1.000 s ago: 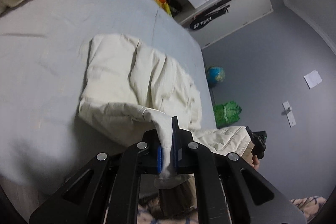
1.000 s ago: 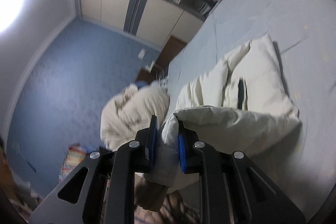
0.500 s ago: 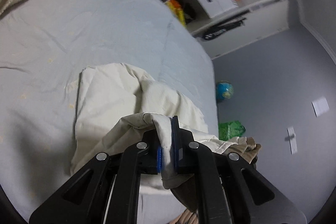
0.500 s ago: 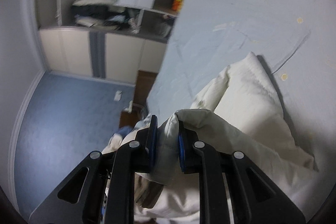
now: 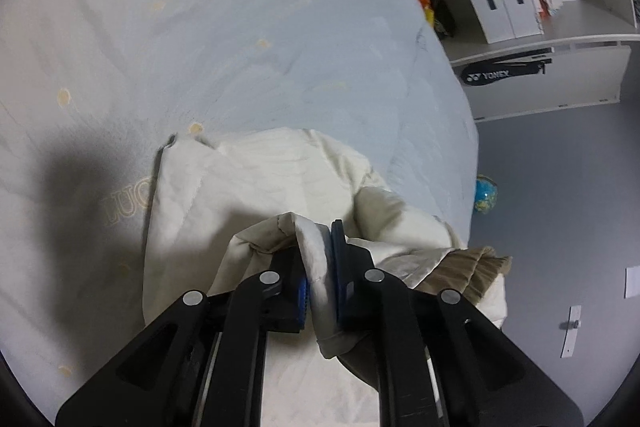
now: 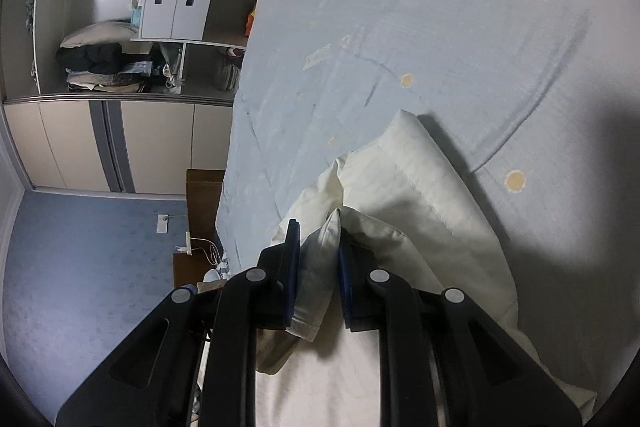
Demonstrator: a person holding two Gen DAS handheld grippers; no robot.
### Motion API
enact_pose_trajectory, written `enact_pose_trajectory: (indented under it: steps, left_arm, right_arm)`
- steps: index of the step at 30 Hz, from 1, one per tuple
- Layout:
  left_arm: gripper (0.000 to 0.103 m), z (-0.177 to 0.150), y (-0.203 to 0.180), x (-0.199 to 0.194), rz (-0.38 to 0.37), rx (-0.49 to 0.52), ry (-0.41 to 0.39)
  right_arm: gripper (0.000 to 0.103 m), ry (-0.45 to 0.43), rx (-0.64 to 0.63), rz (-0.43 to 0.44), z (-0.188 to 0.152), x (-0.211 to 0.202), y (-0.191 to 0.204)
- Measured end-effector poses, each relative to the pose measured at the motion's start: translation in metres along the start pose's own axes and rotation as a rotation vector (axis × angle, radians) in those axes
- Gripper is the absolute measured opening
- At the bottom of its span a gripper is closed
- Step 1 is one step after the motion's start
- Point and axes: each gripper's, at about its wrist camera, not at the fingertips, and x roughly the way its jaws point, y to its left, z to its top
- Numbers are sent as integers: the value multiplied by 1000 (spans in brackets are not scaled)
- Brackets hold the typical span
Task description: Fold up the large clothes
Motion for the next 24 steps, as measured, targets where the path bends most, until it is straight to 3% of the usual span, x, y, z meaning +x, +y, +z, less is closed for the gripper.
enact_pose_trajectory:
  steps: [3, 6, 8, 9, 10, 12, 16, 21, 24]
  left_arm:
    - [14, -5, 4, -5, -16, -40, 2]
    - [27, -11, -1, -26, -36, -53, 1]
    - [69, -18, -10, -50, -82, -22, -52]
    - [92, -22, -14, -65, -71, 0, -97]
    - [96, -26, -19, -80, -52, 28, -152]
    - [96, -35, -26, -107, -61, 75, -205]
    - [95, -56, -39, -124, -14, 115, -233]
    - [96, -95, -89, -92, 107, 294, -199]
    - [95, -122, -119, -66, 127, 389, -172]
  right_arm:
    - [17, 11, 23, 9, 0, -3, -1]
    - [35, 16, 11, 47, -1, -19, 8]
    - [54, 1, -7, 94, -2, -32, 16]
    - [56, -28, -21, 114, -4, -43, 23]
    - [59, -48, -33, 131, -6, -50, 28]
    - [61, -67, -66, 183, -12, -63, 41]
    - [61, -32, -176, 177, -33, -71, 69]
    - [61, 18, -415, 38, -76, -60, 102]
    - [61, 36, -542, -55, -105, -51, 112]
